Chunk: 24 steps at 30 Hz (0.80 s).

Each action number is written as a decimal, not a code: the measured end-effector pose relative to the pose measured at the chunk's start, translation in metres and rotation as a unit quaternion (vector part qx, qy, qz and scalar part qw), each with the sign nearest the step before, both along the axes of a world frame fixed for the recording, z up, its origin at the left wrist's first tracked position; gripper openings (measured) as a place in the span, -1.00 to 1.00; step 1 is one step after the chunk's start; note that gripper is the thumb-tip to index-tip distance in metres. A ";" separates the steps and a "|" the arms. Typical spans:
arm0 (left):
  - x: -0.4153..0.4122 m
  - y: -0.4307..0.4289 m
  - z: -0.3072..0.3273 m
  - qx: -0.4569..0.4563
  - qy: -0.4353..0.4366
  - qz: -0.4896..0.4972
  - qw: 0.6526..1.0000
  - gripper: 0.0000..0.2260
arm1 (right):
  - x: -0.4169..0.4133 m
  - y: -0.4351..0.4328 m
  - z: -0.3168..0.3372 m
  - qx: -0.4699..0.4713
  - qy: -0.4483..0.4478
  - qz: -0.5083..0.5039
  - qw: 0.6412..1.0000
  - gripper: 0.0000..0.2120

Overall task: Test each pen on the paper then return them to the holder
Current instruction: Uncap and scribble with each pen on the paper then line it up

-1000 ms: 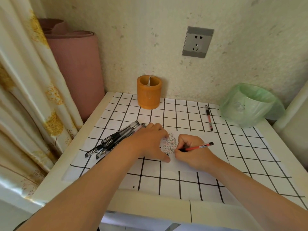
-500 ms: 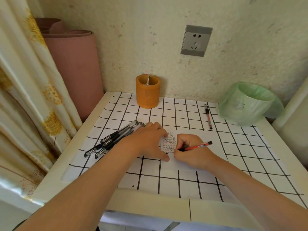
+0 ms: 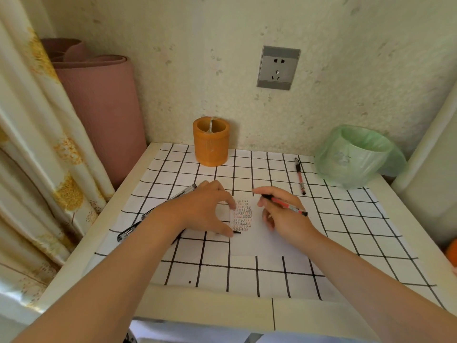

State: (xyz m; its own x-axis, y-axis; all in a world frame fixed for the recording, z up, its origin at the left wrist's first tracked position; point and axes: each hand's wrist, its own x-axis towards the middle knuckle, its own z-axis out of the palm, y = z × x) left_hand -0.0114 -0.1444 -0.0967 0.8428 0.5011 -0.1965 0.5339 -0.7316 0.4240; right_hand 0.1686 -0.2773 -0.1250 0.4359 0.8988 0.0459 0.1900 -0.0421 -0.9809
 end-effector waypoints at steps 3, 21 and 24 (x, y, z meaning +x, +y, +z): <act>-0.006 -0.004 0.006 -0.010 0.029 -0.001 1.000 -0.63 | 0.003 0.002 0.006 0.010 0.046 0.032 0.998 -0.60; -0.002 -0.003 0.008 -0.056 -0.013 0.035 0.998 -0.84 | 0.007 0.000 0.009 -0.113 -0.302 0.069 0.944 -0.85; 0.000 -0.004 0.008 -0.053 -0.016 0.032 0.998 -0.86 | 0.004 0.001 0.011 -0.104 -0.337 0.071 0.933 -0.85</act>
